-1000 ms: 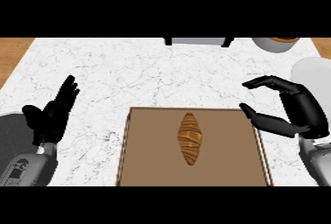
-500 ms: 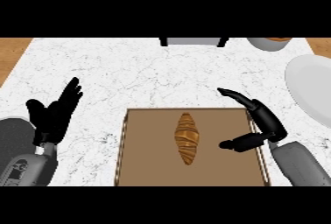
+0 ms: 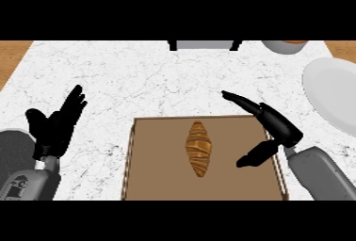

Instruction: Pick the croissant from the tray and place it in the plate

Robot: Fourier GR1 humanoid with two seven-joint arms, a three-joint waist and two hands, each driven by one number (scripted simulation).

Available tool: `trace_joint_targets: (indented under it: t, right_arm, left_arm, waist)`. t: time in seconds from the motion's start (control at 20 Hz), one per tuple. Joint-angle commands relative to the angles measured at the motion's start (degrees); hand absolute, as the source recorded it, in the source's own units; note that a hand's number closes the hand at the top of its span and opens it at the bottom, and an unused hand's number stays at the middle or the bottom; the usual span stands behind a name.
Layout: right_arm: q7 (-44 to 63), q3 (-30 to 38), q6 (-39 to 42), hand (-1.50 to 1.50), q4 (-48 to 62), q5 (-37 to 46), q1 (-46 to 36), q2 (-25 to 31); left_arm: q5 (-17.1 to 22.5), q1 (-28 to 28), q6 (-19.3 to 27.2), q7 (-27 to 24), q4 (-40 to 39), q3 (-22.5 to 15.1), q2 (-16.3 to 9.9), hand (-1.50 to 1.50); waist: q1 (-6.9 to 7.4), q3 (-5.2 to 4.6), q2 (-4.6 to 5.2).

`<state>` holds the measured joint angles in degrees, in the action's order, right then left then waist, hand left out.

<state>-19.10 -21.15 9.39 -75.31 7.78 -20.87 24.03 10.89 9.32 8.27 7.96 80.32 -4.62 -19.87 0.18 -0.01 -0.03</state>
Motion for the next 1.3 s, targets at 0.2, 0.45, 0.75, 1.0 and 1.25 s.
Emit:
trace_joint_targets:
  t: [0.2,0.45,0.75,1.0,1.25]
  right_arm:
    - [14.0,-3.8,7.2,-1.5,-7.6,5.7,-1.2,0.8]
    - [16.6,-6.4,5.4,-1.5,-4.7,14.8,-3.2,-0.9]
    - [20.4,-6.4,10.8,-1.5,-1.4,19.6,-6.5,-4.0]
    - [24.1,-6.8,14.4,-1.5,-2.5,23.4,-5.4,-7.9]
    - [28.1,-6.5,16.7,-1.5,-0.9,26.1,-8.1,-13.7]
  left_arm:
    - [-0.4,2.6,-1.5,0.3,-2.6,2.2,0.7,0.0]
    - [-1.2,-0.5,-2.4,-0.9,-1.9,2.0,1.3,0.0]
    - [-3.0,2.9,-2.4,0.4,-3.5,2.9,2.8,0.0]
    - [-3.5,-1.0,-3.2,1.6,1.6,3.4,3.6,0.0]
    - [-5.5,3.1,-4.2,-3.1,-7.6,3.9,5.8,0.0]
  waist:
    - [-0.45,-0.03,-0.05]
    - [-0.16,-0.02,-0.01]
    - [-0.07,0.0,0.07]
    - [0.04,0.01,0.0]
    - [-0.14,-0.01,0.1]
